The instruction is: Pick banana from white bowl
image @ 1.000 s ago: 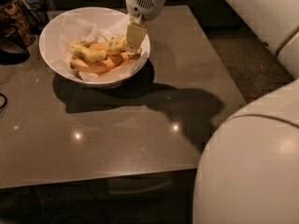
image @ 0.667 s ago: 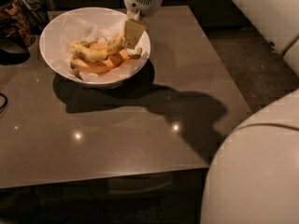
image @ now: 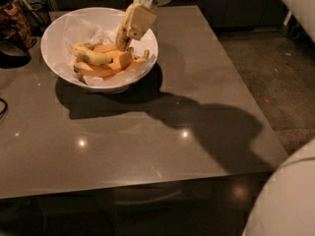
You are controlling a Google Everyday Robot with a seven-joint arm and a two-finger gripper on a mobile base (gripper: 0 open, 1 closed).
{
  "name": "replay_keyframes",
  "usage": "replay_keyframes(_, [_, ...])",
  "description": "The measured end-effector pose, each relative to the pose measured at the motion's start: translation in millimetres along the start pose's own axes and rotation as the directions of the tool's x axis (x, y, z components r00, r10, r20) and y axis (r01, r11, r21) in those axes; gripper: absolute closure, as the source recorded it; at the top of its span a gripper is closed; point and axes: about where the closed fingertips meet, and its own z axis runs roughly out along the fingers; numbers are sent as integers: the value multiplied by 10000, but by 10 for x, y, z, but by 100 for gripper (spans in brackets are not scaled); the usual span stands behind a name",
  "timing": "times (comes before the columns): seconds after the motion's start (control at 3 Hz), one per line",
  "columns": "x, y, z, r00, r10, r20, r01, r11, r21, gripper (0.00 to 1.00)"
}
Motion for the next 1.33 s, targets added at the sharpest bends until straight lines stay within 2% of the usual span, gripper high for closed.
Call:
replay_keyframes(0.33, [-39,34,-67,9977,-389,554,371,9988,324,100])
replay_keyframes(0.67, [-92,39,-97,9969,-500,604,480,9983,330,100])
replay_keyframes(1.0, [-273,84,-296,9872,-828,1365,758,9956,558,100])
replay_keyframes(1.33, [-273,84,-297,9871,-828,1367,758,9956,557,100])
